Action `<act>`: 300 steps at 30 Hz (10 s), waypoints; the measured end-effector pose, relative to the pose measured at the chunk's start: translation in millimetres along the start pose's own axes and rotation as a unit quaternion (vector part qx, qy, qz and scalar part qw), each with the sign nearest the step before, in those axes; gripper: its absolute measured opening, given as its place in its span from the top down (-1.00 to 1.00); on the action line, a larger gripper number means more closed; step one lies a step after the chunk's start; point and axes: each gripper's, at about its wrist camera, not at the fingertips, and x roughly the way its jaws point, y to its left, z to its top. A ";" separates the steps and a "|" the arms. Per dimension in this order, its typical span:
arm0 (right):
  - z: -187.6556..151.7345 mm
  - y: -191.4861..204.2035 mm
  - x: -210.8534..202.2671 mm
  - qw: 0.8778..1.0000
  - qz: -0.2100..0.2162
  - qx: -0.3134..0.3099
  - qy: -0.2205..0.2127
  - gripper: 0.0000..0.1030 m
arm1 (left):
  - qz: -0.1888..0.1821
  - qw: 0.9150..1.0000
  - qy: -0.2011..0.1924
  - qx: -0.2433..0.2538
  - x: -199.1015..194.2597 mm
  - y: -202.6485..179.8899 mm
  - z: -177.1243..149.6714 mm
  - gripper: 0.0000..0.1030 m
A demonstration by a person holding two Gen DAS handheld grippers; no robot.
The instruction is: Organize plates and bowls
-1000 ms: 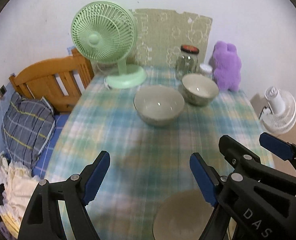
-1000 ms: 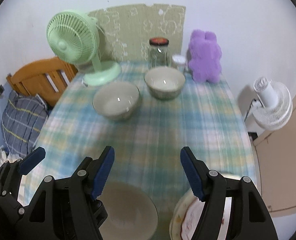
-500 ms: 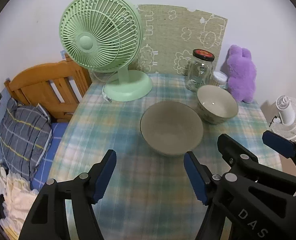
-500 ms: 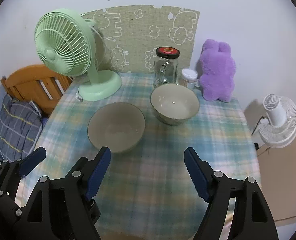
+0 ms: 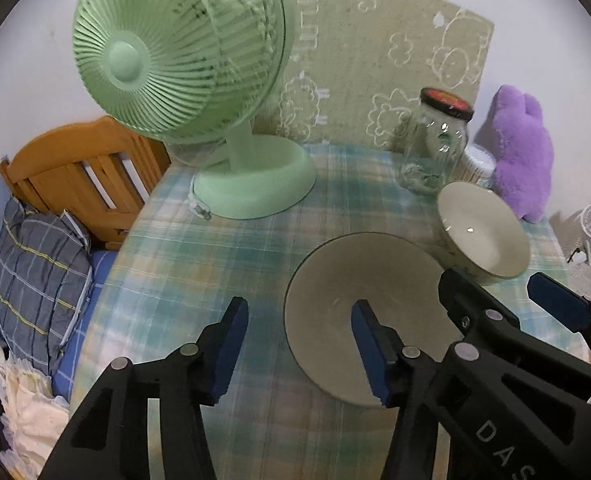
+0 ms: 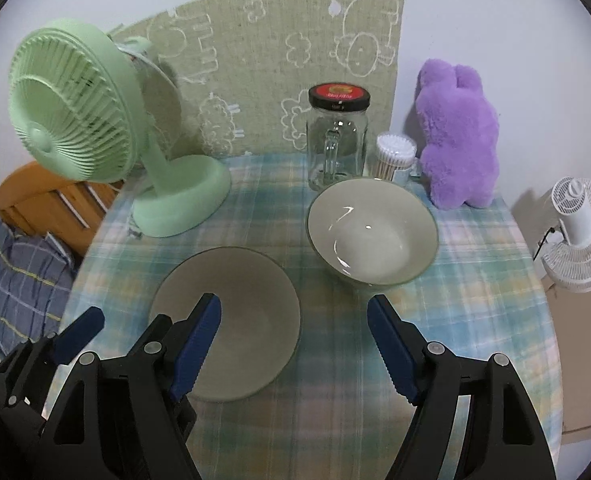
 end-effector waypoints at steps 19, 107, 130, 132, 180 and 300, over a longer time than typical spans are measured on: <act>5.9 0.3 73.6 0.999 -0.006 0.010 0.050 0.46 | 0.010 0.999 0.033 0.014 58.7 -0.7 7.6 0.63; -175.4 -50.5 -136.9 0.997 0.005 -0.024 0.078 0.60 | 0.009 0.997 0.071 -0.014 -137.9 -39.3 -186.7 0.63; -192.0 -54.2 -107.1 0.994 0.030 -0.004 0.107 0.61 | 0.038 0.995 0.091 -0.008 -118.7 -40.1 -199.1 0.62; -193.6 -55.4 -105.6 0.994 0.033 -0.003 0.101 0.61 | 0.040 0.996 0.083 -0.004 -118.4 -41.3 -199.6 0.62; -38.8 -92.4 -140.5 1.000 -0.018 0.003 -0.009 -0.43 | -0.027 0.999 -0.012 0.028 -134.5 -95.5 -37.9 -0.54; -3.1 -73.1 -148.5 0.998 -0.030 0.043 -0.026 0.65 | -0.029 0.997 -0.046 0.049 -145.1 -69.7 -9.5 0.69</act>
